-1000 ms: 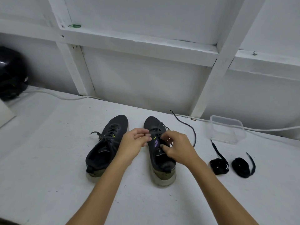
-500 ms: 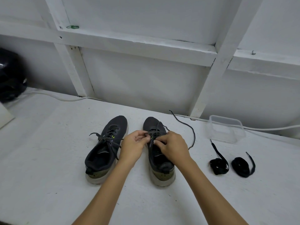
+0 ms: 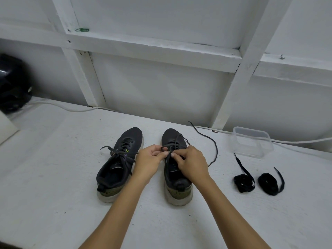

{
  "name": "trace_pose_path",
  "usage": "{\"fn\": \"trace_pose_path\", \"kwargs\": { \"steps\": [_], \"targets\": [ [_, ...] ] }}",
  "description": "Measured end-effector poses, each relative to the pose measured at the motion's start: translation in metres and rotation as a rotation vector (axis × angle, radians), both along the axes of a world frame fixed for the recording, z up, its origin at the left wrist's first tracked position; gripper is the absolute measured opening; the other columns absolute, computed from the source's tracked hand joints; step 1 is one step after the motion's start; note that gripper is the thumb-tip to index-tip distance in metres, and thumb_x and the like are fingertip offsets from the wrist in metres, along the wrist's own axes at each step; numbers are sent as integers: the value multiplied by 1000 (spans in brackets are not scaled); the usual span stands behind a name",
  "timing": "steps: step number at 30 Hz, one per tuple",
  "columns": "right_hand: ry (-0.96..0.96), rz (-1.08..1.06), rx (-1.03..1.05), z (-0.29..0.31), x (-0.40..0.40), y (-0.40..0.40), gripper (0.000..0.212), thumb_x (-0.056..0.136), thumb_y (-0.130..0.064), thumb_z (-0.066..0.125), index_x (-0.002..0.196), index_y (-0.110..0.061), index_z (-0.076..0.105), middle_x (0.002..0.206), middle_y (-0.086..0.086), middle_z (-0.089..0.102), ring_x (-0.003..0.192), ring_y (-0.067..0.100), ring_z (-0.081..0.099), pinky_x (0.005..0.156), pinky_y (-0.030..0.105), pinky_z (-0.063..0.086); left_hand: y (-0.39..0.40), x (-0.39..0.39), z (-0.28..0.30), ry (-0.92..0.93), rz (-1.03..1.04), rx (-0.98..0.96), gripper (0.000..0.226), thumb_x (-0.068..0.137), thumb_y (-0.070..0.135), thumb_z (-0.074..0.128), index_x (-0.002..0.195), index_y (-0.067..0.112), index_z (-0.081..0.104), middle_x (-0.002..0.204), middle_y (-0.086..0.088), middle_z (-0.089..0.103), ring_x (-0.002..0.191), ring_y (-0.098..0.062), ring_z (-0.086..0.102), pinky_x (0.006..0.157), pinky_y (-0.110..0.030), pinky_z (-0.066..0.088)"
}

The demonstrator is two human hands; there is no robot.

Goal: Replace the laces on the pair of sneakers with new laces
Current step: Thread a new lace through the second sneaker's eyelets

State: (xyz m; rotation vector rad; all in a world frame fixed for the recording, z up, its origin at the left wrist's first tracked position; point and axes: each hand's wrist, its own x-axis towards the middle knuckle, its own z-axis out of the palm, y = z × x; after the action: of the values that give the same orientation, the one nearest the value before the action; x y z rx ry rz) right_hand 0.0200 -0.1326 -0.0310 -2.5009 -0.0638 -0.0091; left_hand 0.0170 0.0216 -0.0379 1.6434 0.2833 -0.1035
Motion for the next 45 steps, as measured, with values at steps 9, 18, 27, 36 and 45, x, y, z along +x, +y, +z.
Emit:
{"fn": "trace_pose_path", "kwargs": {
  "steps": [9,18,27,36,45],
  "targets": [
    [14,10,29,-2,-2,0,20,95,-35,63,109,-37,77,98,-3,54,94,18,58,74,28,42,-1,-7,6,-155,-123,450,16,96,28,65,105,31,77,92,14,77,88,8,66,74,-8,48],
    [24,18,65,12,1,-2,9,96,-27,58,95,-23,65,91,-6,64,84,15,58,70,29,43,-5,-13,8,-34,-130,452,42,95,50,57,130,28,62,105,9,75,106,-9,64,92,-30,52],
    [260,-25,579,40,5,-18,13,104,-24,47,95,-21,56,97,2,70,86,25,74,71,40,60,-5,-17,11,-46,-101,518,42,105,33,43,71,10,52,63,0,55,70,-21,53,58,-27,37],
    [349,-131,1067,55,15,-35,14,109,-23,40,101,-16,49,106,3,78,94,17,71,79,38,54,-21,-20,33,120,-301,457,27,88,54,66,106,35,59,95,19,60,96,-9,57,64,-16,38],
    [310,-140,1344,57,13,-30,24,110,-17,36,90,-11,48,73,3,59,80,23,70,76,38,59,-28,-26,25,143,-312,416,41,89,46,67,127,35,56,119,9,64,102,-13,56,81,-26,42]
  ]
}}
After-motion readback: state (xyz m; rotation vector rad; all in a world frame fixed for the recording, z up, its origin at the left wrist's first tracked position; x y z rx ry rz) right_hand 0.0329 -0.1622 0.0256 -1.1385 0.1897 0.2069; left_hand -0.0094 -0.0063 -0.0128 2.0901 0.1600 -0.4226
